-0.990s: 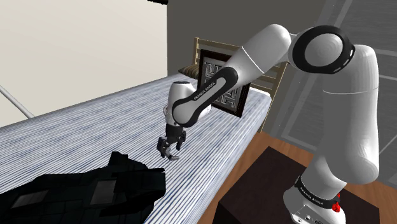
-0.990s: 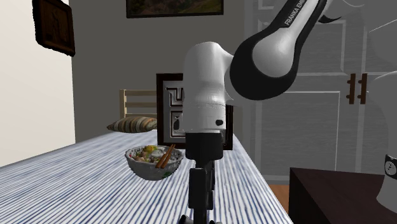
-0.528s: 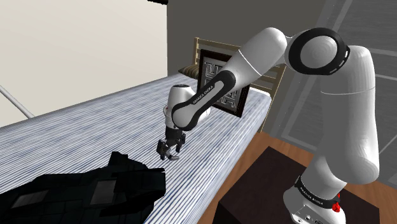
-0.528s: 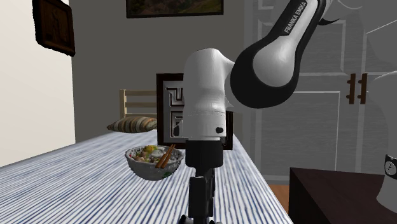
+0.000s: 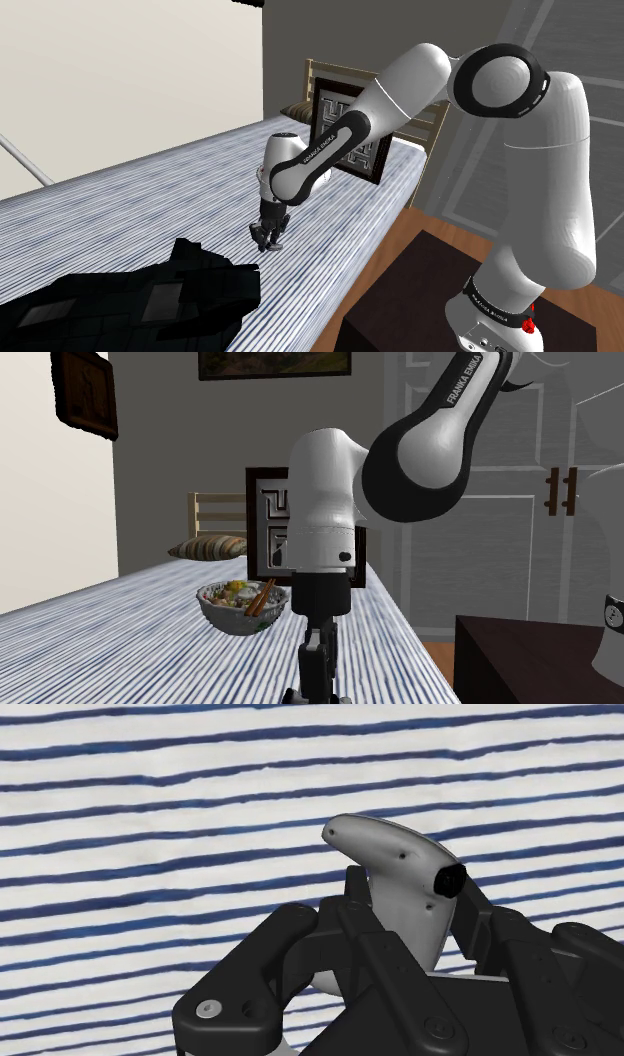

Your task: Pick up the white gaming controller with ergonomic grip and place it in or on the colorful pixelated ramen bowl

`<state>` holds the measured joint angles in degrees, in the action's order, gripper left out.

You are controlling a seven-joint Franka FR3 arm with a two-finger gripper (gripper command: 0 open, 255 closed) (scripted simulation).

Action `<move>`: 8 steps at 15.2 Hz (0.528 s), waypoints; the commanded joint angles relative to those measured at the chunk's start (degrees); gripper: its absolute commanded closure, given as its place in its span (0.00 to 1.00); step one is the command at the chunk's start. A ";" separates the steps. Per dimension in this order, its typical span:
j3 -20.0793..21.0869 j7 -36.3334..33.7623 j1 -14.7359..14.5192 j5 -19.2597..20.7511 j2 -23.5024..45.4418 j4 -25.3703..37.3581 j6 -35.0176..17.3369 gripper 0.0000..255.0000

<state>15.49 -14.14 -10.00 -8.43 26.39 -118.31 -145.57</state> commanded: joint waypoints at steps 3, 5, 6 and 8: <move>0.00 0.00 0.00 0.00 0.00 0.00 0.00 1.00; 0.07 -0.05 0.08 -0.08 -0.62 -0.03 0.57 1.00; 0.15 -0.10 0.15 -0.16 -1.24 -0.05 1.16 1.00; 0.28 -0.20 0.29 -0.32 -2.46 -0.04 2.36 1.00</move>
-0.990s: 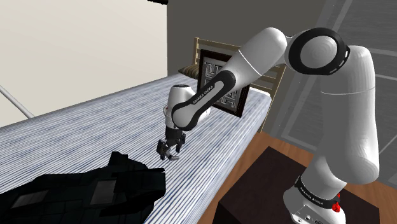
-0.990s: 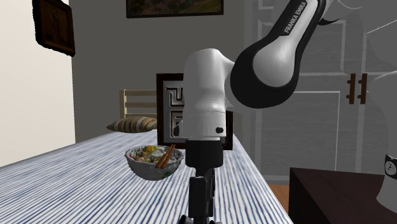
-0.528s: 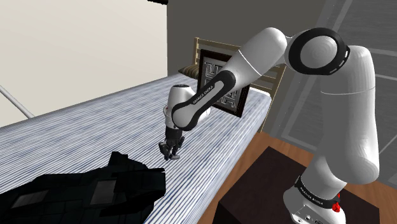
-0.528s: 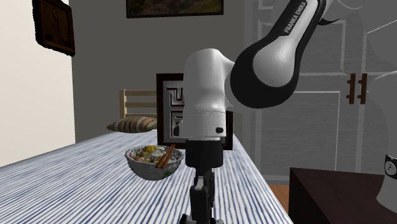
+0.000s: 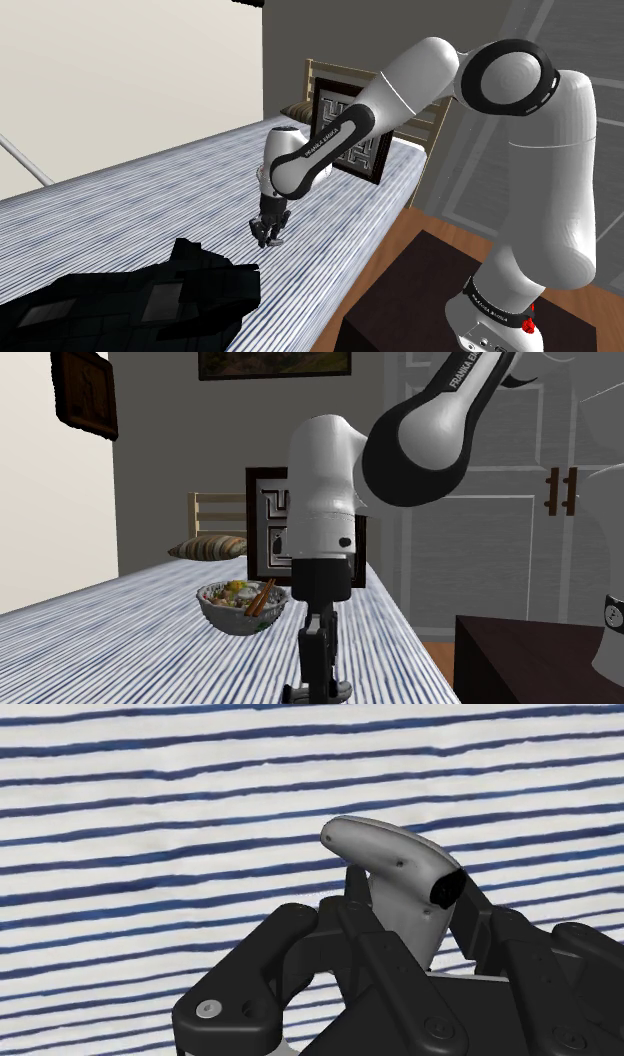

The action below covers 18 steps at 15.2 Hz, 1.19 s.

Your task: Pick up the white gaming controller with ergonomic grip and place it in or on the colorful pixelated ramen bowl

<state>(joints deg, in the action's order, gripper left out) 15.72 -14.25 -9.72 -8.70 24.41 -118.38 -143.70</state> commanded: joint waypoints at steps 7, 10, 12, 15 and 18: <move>0.46 -0.45 0.47 -0.59 -4.47 0.49 4.86 1.00; 0.60 -0.61 0.65 -0.81 -6.07 0.86 6.79 1.00; 0.67 -0.73 0.75 -0.94 -7.09 1.17 8.10 1.00; 0.77 -0.90 0.91 -1.13 -8.56 1.73 10.08 1.00; 0.85 -1.09 1.05 -1.30 -9.94 2.40 12.10 1.00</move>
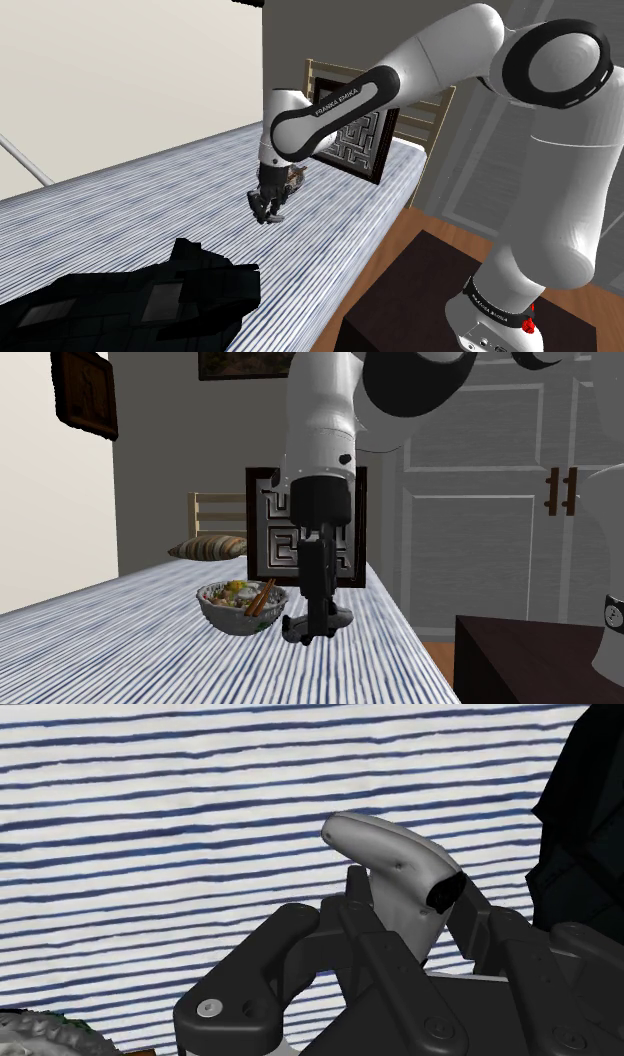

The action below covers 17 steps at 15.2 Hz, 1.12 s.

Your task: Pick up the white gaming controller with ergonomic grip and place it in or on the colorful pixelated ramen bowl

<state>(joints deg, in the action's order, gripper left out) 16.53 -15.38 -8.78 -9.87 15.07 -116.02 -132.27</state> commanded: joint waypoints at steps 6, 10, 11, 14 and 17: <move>0.13 -0.37 0.35 -0.40 -3.10 1.72 4.76 1.00; 0.15 -0.67 0.49 -0.54 -4.56 3.08 7.53 1.00; 0.16 -0.73 0.51 -0.56 -4.83 3.38 8.09 1.00; -1.34 2.27 2.44 -0.05 -2.49 6.98 10.02 1.00; -2.71 5.05 4.30 0.50 0.27 11.24 12.15 1.00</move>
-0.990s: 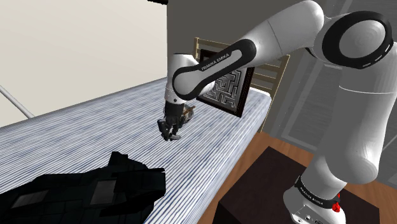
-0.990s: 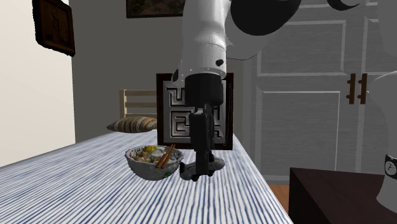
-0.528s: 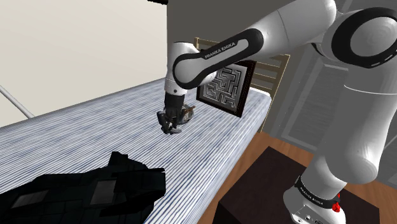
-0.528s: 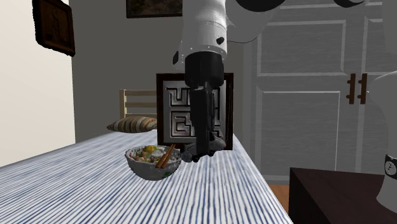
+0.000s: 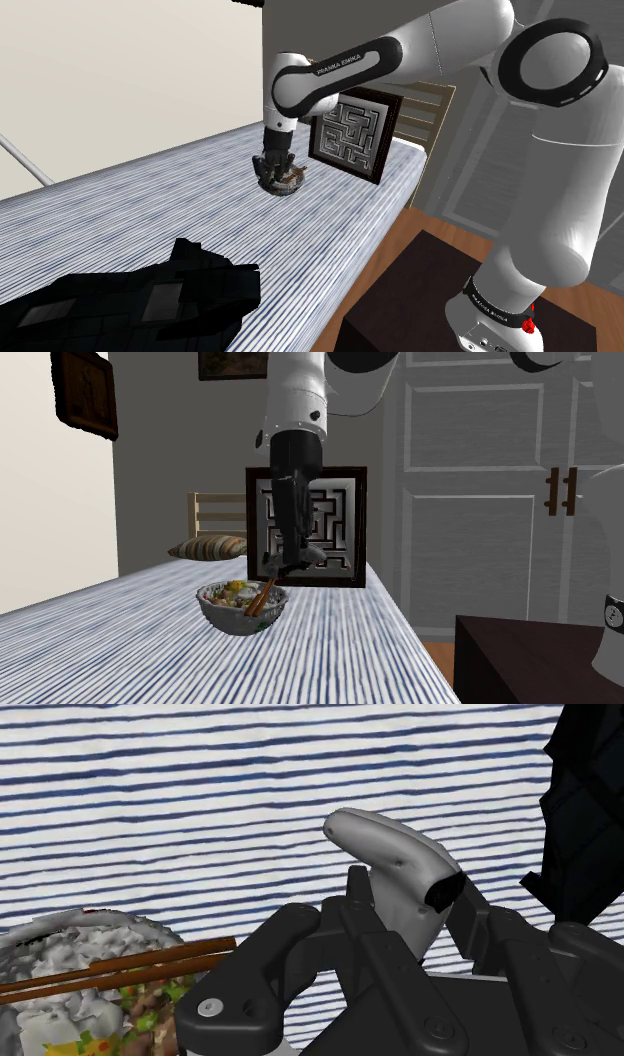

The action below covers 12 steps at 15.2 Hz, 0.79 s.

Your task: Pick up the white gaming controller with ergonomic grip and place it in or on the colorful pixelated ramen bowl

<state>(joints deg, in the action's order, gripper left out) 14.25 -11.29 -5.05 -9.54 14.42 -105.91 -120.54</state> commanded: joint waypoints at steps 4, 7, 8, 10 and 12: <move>-2.10 4.36 2.87 0.92 5.27 7.95 3.66 1.00; -3.20 6.68 4.49 1.49 9.09 14.05 6.47 1.00; -3.55 7.41 5.00 1.68 10.49 16.31 7.50 1.00; -4.19 8.80 5.99 2.06 13.50 21.22 9.72 1.00; -4.77 10.10 6.92 2.45 16.86 26.78 12.22 1.00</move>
<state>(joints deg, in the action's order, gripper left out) 9.80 -2.03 1.30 -7.28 29.48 -82.07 -109.63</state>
